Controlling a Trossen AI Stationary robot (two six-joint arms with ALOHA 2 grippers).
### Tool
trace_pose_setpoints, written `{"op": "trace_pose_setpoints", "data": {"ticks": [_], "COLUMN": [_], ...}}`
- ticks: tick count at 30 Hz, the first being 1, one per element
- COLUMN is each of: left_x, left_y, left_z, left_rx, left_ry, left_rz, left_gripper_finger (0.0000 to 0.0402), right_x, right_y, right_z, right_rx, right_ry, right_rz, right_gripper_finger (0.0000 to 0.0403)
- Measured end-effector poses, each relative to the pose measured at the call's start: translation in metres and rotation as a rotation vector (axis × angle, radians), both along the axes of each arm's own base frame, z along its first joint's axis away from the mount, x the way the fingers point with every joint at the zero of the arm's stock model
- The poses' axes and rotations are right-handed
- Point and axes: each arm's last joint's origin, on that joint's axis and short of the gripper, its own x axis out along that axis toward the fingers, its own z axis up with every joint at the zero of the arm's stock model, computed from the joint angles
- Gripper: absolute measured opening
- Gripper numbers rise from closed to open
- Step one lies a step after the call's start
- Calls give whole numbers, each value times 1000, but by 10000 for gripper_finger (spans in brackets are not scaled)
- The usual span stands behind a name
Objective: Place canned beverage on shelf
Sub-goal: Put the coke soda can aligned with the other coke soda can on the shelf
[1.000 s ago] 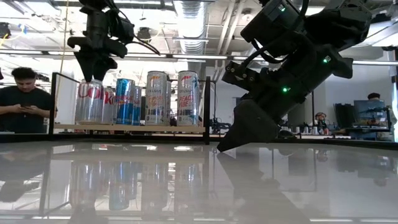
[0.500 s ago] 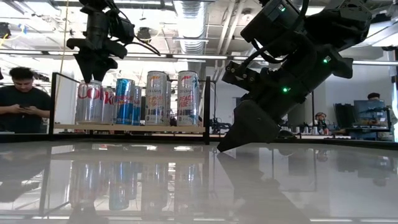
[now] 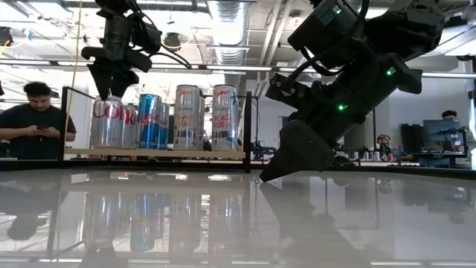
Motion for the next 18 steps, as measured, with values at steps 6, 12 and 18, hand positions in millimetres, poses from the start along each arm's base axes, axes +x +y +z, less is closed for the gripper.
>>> {"op": "trace_pose_setpoints", "data": {"ticks": [6, 12, 18], "left_x": [1, 3, 5], "left_y": [-3, -6, -7], "left_z": [0, 0, 0], "left_rx": [16, 20, 50], "left_ry": [61, 83, 119], "left_rz": [-10, -33, -71], "left_gripper_finger": [284, 275, 272], "right_x": [0, 0, 0], "right_y": [0, 0, 0], "right_z": [0, 0, 0], "right_rx": [0, 0, 0], "right_ry": [0, 0, 1], "right_rz": [0, 0, 1], "right_gripper_finger": [27, 27, 27]}}
